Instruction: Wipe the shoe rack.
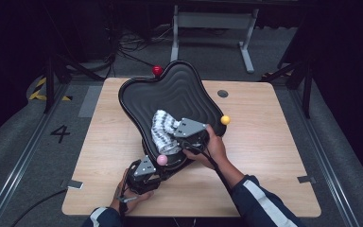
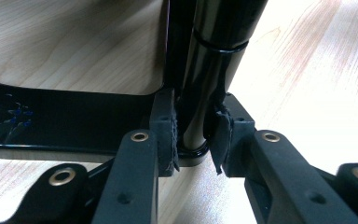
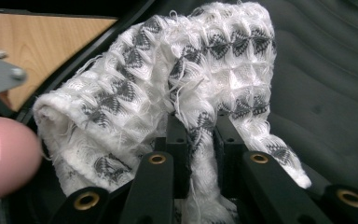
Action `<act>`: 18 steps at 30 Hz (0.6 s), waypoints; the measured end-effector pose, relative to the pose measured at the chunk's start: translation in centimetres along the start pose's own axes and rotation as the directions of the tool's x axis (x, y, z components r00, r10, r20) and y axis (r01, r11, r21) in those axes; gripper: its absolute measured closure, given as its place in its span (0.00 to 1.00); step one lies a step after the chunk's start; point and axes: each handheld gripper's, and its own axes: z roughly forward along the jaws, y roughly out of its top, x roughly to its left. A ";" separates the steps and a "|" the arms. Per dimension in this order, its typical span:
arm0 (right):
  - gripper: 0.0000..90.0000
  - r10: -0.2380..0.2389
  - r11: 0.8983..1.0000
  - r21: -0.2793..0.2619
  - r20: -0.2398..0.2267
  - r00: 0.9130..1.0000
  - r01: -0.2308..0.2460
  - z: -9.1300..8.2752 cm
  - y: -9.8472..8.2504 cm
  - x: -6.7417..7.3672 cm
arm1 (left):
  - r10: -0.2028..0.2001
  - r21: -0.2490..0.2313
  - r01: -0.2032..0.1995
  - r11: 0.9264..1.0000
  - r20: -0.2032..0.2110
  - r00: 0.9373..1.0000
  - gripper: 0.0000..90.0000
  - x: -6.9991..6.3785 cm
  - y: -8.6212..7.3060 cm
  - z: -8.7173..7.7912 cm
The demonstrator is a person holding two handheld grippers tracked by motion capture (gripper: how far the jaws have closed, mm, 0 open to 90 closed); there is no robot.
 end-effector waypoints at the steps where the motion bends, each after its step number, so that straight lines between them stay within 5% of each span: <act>1: 0.89 -0.006 1.000 -0.001 -0.003 1.000 0.006 0.0 0.1 0.2 | -0.001 0.000 0.001 1.000 -0.001 1.000 0.80 0.0 0.0 0.0; 7: 0.89 -0.014 1.000 0.005 0.003 1.000 0.014 -0.1 -0.2 0.0 | 0.001 0.001 -0.001 1.000 -0.001 1.000 0.80 0.0 0.0 0.0; 18: 0.89 0.050 0.995 0.076 0.113 0.992 -0.059 -1.3 -2.7 -4.0 | -0.006 0.003 0.006 1.000 -0.005 1.000 0.80 -0.1 0.0 0.0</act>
